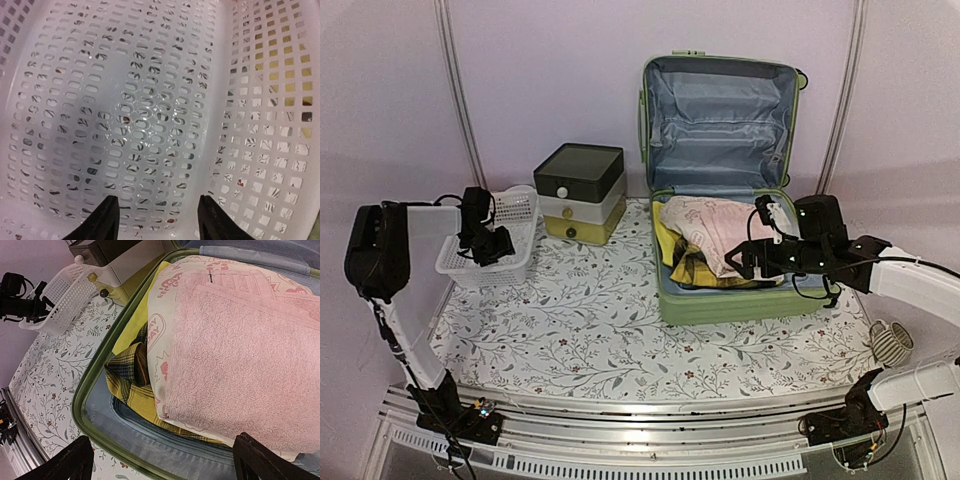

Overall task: Open, take out, and arrange the luggage
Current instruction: Move the bin to the center of the board.

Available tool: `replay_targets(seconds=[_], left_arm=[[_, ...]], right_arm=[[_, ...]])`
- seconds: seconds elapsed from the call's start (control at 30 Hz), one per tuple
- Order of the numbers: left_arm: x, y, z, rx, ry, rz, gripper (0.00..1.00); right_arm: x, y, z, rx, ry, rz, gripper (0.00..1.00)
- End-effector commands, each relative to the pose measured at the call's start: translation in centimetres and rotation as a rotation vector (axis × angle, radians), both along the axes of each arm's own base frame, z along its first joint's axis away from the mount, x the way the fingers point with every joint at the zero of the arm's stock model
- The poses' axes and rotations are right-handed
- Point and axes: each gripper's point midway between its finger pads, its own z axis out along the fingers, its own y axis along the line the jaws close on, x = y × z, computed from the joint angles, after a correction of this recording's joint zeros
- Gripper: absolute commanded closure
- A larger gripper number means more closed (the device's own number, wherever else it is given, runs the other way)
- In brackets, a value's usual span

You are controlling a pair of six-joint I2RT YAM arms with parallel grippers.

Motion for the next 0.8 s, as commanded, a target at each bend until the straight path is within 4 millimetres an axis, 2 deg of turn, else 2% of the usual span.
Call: replay_targets(seconds=[0.0, 0.1, 0.2, 0.37, 0.6, 0.77], left_arm=[[-1.5, -0.8, -0.3, -0.086, 0.025, 0.056, 0.46], [-3.2, -0.8, -0.8, -0.090, 0.046, 0.100, 0.49], [-5.2, -1.3, -1.2, -0.077, 0.082, 0.132, 0.56], [-9.5, -2.8, -1.1, -0.011, 0.152, 0.173, 0.67], [-15.4, -9.2, -0.3, -0.129, 0.118, 0.063, 0.64], [-19.0, -15.5, -0.4, -0.223, 0.124, -0.108, 0.58]], right_arm=[[-0.2, -0.1, 0.4, 0.019, -0.011, 0.006, 0.01], [-0.2, 0.0, 0.5, 0.021, -0.009, 0.007, 0.01], [-0.3, 0.0, 0.8, 0.028, -0.014, 0.008, 0.01], [-0.7, -0.1, 0.8, 0.037, -0.010, 0.009, 0.01], [-0.9, -0.3, 1.0, 0.046, -0.013, 0.006, 0.01], [-1.1, 0.0, 1.4, 0.069, -0.011, 0.018, 0.01]])
